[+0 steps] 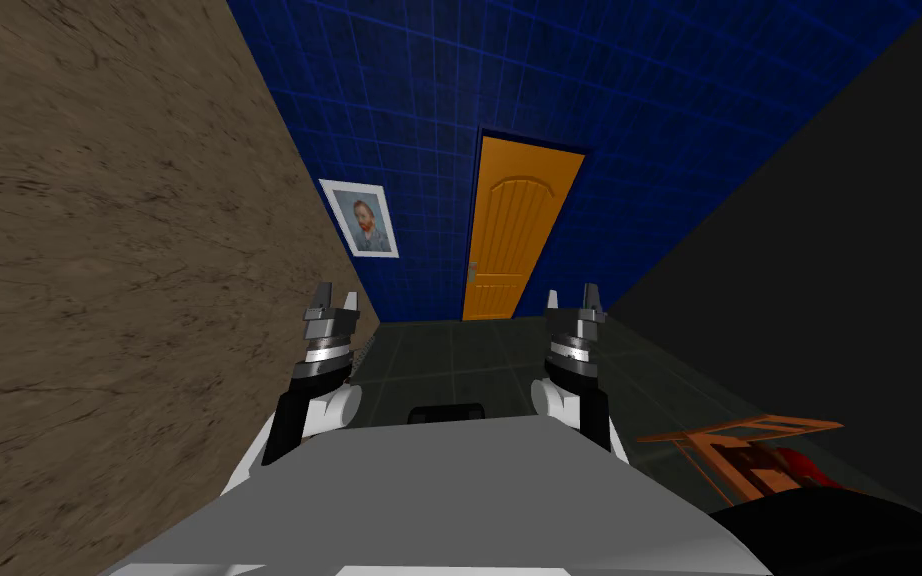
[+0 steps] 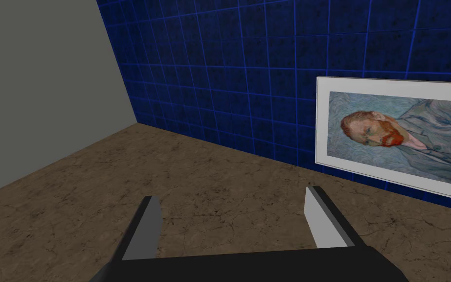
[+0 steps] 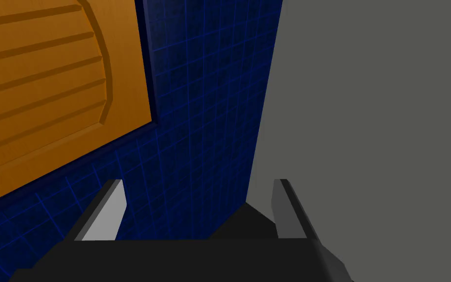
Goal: Pull the door open
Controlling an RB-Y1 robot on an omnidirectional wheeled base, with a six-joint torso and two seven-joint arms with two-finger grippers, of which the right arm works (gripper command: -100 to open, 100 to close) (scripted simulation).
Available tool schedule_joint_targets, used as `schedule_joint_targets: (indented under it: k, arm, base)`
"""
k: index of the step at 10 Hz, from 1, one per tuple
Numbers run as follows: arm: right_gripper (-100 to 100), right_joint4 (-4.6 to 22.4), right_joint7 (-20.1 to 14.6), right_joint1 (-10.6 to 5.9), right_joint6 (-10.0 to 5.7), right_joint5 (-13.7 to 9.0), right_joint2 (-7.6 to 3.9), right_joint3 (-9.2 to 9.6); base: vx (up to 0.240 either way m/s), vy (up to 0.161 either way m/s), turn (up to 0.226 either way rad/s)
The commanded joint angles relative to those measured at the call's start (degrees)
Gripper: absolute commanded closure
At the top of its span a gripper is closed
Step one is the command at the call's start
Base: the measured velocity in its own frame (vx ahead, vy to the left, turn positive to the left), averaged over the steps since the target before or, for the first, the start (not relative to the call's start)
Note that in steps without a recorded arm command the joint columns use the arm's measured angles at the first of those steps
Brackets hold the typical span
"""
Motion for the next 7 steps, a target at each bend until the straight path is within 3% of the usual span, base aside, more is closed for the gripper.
schedule_joint_targets:
  k: [1,3,7]
  arm:
    - [-100,1.53,1.08,-0.37,-0.46,1.98,-1.14,-1.11]
    - [-100,2.17,1.53,-0.52,-0.65,2.81,-1.56,-1.57]
    - [-100,5.78,4.09,-1.4,-1.73,7.51,-3.49,-4.2]
  base:
    - [0.005,-0.036,0.043]
    - [0.145,0.032,0.025]
    - [0.183,0.016,0.042]
